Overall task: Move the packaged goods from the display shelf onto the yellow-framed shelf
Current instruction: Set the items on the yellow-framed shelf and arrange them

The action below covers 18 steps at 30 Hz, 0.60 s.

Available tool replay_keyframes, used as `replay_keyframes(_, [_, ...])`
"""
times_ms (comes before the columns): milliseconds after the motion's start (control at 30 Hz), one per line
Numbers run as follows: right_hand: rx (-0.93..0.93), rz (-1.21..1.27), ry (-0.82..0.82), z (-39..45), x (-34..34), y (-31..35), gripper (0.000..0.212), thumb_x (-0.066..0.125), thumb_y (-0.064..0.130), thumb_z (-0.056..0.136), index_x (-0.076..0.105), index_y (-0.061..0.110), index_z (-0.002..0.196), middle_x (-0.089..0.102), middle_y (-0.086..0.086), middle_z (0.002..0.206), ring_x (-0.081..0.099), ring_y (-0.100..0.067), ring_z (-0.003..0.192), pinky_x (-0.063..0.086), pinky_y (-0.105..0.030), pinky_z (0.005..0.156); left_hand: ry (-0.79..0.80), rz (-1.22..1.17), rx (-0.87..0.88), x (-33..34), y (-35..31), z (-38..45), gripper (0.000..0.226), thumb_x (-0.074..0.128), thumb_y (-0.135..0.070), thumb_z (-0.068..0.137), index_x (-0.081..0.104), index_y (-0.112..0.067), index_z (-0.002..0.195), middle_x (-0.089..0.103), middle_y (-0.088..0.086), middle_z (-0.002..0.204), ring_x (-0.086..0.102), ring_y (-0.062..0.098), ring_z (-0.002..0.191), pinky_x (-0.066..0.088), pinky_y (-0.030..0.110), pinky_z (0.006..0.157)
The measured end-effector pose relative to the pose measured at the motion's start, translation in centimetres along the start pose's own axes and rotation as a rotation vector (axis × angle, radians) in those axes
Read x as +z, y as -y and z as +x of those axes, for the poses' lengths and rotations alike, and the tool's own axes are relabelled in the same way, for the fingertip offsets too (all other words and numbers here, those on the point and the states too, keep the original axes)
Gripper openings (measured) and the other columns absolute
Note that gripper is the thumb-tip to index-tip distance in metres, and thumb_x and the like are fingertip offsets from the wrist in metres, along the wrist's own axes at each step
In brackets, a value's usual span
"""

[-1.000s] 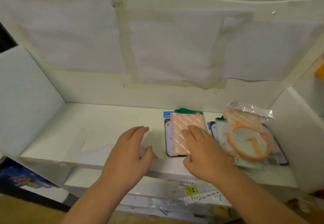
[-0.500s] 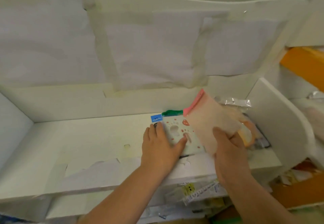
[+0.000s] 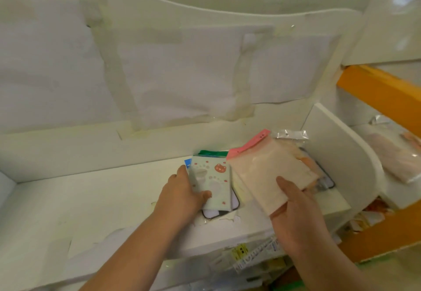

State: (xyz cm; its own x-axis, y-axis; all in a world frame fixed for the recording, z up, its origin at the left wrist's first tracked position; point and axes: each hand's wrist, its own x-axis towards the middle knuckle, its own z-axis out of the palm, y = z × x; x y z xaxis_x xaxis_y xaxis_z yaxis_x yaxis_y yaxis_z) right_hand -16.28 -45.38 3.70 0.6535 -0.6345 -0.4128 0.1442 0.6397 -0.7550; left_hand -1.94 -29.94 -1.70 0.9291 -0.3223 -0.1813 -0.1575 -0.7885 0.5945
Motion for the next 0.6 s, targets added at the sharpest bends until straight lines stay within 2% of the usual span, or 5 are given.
replay_keyframes(167, [0.056, 0.053, -0.001, 0.0, -0.6, -0.1, 0.046, 0.06, 0.014, 0.093, 0.05, 0.025, 0.137, 0.07, -0.007, 0.121, 0.068, -0.029, 0.106, 0.052, -0.047, 0.095, 0.043, -0.264, -0.075, -1.2, 0.7, 1.0, 0.04, 0.075, -0.033, 0.082, 0.057, -0.013, 0.112, 0.067, 0.001, 0.106, 0.065, 0.017, 0.088, 0.049, 0.031, 0.066])
replay_keyframes(233, [0.055, 0.094, 0.002, -0.2, -1.0, 0.3, 0.045, 0.059, 0.014, 0.093, 0.049, 0.027, 0.135, 0.07, -0.008, 0.12, 0.069, -0.031, 0.106, 0.051, -0.051, 0.098, 0.037, -0.385, -0.1, -1.6, 0.9, 0.7, 0.029, 0.071, -0.027, 0.086, 0.056, -0.014, 0.107, 0.068, 0.003, 0.102, 0.067, 0.018, 0.085, 0.051, 0.032, 0.063])
replay_keyframes(333, [0.05, 0.161, 0.028, -0.8, -1.5, 1.1, 0.031, 0.057, 0.013, 0.094, 0.055, 0.027, 0.123, 0.075, -0.008, 0.112, 0.073, -0.029, 0.098, 0.054, -0.048, 0.092, 0.054, -0.576, -0.129, -1.8, 0.9, -0.5, 0.028, 0.068, -0.027, 0.081, 0.056, -0.017, 0.104, 0.072, 0.008, 0.103, 0.072, 0.027, 0.089, 0.059, 0.052, 0.079])
replay_keyframes(400, [0.048, 0.198, 0.052, -1.3, -2.0, 1.7, 0.029, 0.053, 0.014, 0.097, 0.056, 0.026, 0.124, 0.075, -0.008, 0.111, 0.073, -0.028, 0.098, 0.052, -0.05, 0.096, 0.046, -0.664, -0.141, -2.0, 0.4, -1.5, 0.03, 0.067, -0.027, 0.078, 0.059, -0.016, 0.104, 0.074, 0.009, 0.104, 0.073, 0.028, 0.091, 0.059, 0.055, 0.083])
replay_keyframes(600, [0.029, 0.297, 0.204, -3.4, -4.2, 5.2, 0.031, 0.047, 0.018, 0.1, 0.052, 0.034, 0.126, 0.07, -0.012, 0.123, 0.068, -0.036, 0.109, 0.049, -0.06, 0.097, 0.03, -0.958, -0.129, -2.1, -3.5, -5.7, 0.018, 0.056, -0.003, 0.095, 0.065, -0.009, 0.108, 0.079, 0.007, 0.098, 0.076, 0.022, 0.086, 0.056, 0.031, 0.065])
